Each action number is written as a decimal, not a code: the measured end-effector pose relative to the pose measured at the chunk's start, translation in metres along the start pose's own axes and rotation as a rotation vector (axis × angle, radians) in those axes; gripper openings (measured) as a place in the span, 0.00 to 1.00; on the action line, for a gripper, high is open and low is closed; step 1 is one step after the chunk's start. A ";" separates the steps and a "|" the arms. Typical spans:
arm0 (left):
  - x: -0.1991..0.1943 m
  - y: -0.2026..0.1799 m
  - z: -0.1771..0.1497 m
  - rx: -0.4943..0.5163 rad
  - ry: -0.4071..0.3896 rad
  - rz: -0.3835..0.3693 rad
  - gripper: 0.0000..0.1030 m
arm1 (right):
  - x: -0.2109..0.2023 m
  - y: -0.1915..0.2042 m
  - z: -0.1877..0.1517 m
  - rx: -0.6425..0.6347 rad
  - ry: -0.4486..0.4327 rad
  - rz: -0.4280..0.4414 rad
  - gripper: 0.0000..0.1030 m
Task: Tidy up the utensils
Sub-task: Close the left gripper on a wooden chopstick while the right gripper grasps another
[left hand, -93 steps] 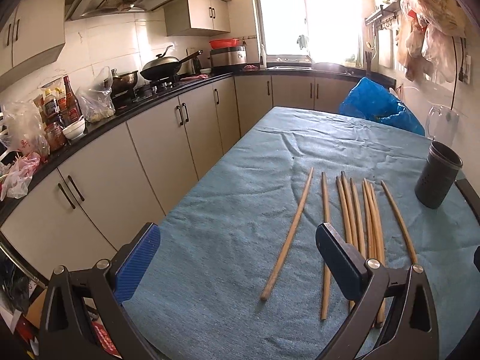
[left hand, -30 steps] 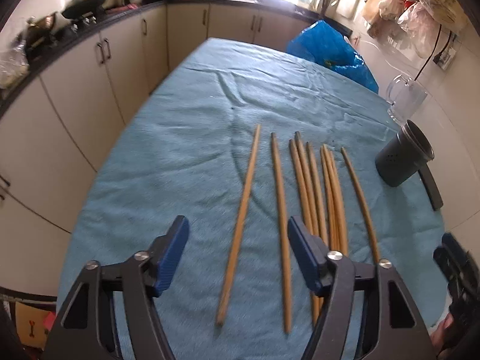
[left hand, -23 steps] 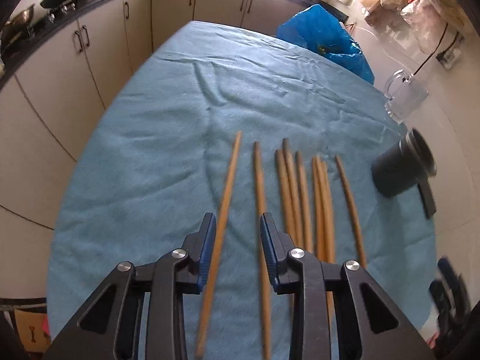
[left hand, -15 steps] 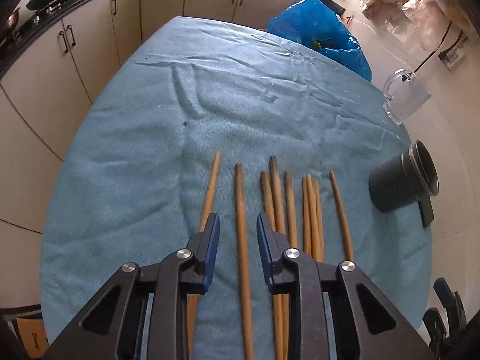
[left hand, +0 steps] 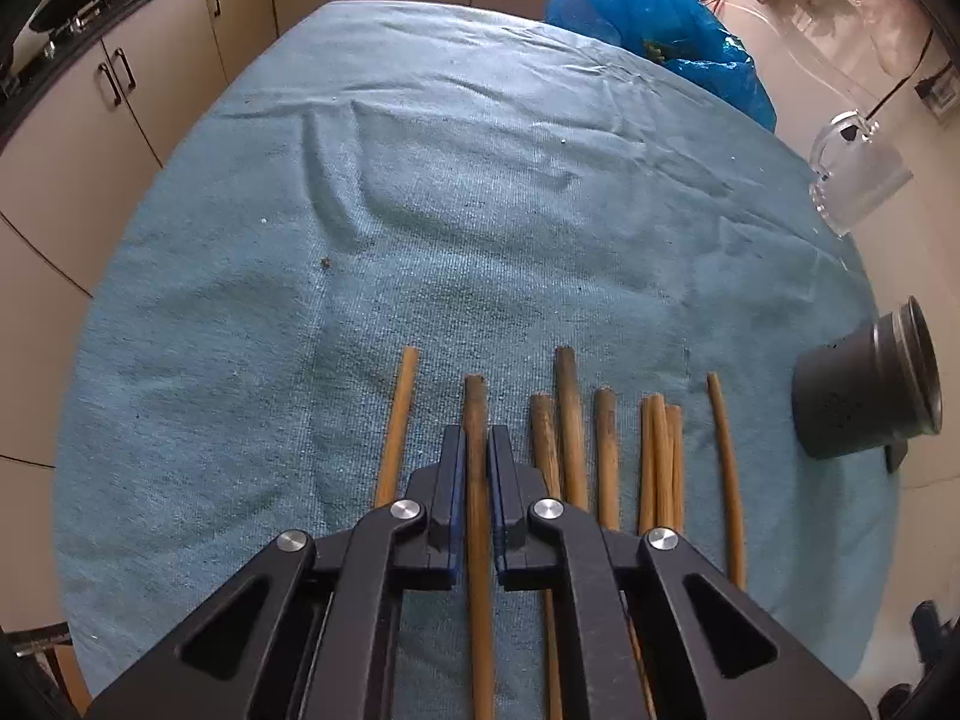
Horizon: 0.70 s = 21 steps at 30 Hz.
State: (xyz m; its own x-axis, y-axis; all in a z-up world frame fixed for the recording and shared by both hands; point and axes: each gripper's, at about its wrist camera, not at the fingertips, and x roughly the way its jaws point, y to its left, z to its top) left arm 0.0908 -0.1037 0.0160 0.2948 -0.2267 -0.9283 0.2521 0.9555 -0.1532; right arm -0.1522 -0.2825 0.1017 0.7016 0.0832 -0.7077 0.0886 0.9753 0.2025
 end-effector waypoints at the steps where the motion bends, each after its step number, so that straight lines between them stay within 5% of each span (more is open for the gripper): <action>1: -0.001 0.000 -0.002 0.002 -0.003 0.000 0.07 | 0.001 0.002 0.003 -0.003 0.008 0.010 0.66; 11: -0.028 0.029 -0.033 -0.040 -0.055 -0.033 0.07 | 0.078 0.036 0.051 0.017 0.260 0.154 0.45; 14: -0.038 0.033 -0.036 -0.050 -0.077 -0.051 0.07 | 0.116 0.050 0.063 0.020 0.338 0.148 0.37; 15: -0.042 0.036 -0.037 -0.055 -0.085 -0.060 0.07 | 0.128 0.053 0.066 0.022 0.356 0.141 0.28; 21: -0.055 0.047 -0.040 -0.071 -0.112 -0.093 0.07 | 0.181 0.057 0.078 0.049 0.438 0.089 0.16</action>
State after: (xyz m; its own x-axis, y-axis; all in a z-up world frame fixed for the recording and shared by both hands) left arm 0.0494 -0.0387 0.0465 0.3750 -0.3311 -0.8659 0.2183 0.9393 -0.2646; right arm 0.0348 -0.2279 0.0376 0.3438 0.2553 -0.9037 0.0819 0.9505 0.2998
